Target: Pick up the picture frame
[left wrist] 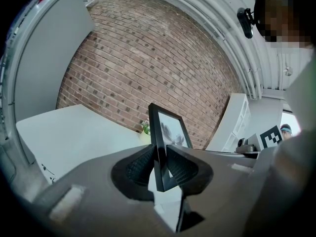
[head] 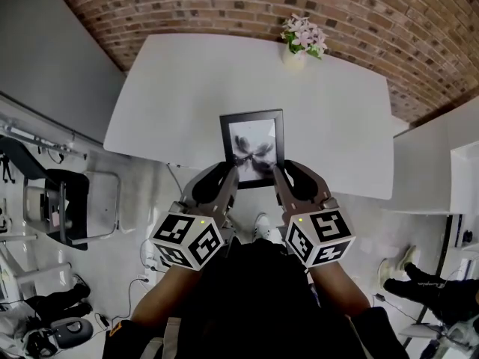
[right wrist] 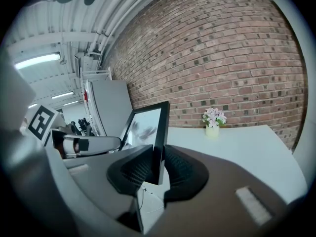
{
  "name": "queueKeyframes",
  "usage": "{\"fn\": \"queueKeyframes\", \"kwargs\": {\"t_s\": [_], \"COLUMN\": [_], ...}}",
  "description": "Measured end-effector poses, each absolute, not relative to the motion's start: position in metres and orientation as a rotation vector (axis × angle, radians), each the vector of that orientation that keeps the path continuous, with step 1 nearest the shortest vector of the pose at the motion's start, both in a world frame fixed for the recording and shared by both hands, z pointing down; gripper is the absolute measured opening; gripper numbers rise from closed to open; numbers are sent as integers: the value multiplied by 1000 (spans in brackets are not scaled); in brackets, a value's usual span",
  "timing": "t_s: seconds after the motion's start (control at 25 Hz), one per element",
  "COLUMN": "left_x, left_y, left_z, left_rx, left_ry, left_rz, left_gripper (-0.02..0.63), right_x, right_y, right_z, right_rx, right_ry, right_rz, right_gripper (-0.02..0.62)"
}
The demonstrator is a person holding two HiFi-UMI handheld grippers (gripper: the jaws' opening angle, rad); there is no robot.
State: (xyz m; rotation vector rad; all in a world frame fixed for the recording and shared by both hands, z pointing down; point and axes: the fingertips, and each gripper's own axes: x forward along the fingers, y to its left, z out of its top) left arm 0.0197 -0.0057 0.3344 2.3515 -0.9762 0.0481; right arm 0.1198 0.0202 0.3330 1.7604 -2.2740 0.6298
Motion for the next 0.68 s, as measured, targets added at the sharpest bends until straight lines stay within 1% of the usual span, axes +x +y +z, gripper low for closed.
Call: {"fn": "queueKeyframes", "kwargs": {"t_s": [0.68], "left_x": [15], "left_y": [-7], "left_z": [333], "left_rx": [2349], "left_ry": [-970], "left_rz": [49], "left_gripper": [74], "right_x": [115], "right_y": [19], "right_z": [331], "right_rx": [1757], "right_ry": [-2266], "right_rz": [630], "right_gripper": [76]}}
